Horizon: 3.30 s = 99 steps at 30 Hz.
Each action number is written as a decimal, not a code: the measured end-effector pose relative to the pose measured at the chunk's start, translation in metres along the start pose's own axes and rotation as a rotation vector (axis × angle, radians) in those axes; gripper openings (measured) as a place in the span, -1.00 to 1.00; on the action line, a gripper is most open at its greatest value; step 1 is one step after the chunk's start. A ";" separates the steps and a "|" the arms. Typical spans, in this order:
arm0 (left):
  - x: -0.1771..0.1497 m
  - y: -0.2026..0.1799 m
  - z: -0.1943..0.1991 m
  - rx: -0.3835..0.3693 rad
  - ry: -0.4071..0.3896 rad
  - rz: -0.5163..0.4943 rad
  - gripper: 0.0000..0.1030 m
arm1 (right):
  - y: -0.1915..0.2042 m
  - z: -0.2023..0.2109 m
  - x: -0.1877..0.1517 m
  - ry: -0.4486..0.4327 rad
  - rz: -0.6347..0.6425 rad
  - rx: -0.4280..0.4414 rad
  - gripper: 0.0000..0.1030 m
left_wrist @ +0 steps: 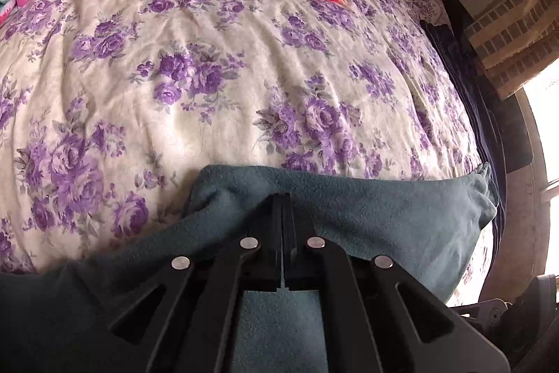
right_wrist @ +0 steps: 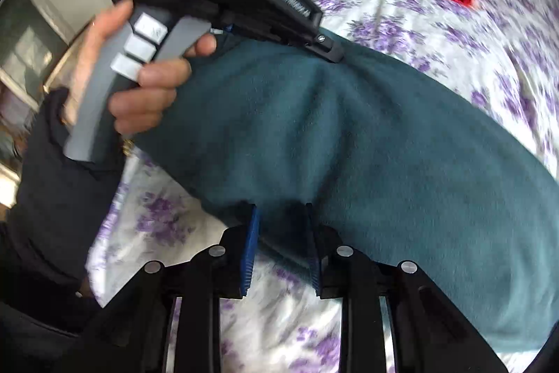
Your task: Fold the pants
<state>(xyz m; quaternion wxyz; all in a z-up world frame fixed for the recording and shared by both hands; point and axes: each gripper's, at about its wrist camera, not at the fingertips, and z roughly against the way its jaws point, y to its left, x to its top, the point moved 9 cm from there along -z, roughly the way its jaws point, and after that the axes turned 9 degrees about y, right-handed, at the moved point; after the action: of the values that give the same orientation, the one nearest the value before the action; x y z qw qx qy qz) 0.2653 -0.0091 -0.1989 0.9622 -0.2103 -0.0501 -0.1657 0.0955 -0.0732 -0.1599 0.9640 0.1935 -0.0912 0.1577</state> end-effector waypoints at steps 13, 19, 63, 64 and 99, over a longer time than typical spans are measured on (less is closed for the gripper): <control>-0.083 -0.077 0.034 0.042 -0.043 -0.156 -0.93 | -0.233 0.179 -0.173 -0.526 -0.873 -0.033 0.43; -0.124 -0.066 -0.006 0.014 0.014 -0.081 -0.93 | -0.299 0.163 -0.193 -0.544 -1.024 0.120 0.43; -0.045 -0.284 -0.109 -0.016 0.047 -0.282 -0.98 | -0.359 0.139 -0.136 -0.575 -0.796 -0.161 -0.91; -0.045 -0.285 -0.108 -0.010 0.040 -0.289 -0.98 | -0.359 0.139 -0.137 -0.575 -0.797 -0.160 -0.91; -0.123 0.032 0.049 0.083 -0.175 0.167 -0.98 | -0.078 0.023 0.036 -0.157 -0.133 -0.320 -0.33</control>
<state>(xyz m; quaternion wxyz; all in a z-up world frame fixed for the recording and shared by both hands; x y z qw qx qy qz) 0.1590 0.0762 -0.1875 0.9725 -0.1872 -0.1230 -0.0639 0.1528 -0.1411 -0.1572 0.9808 0.0548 -0.1769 0.0617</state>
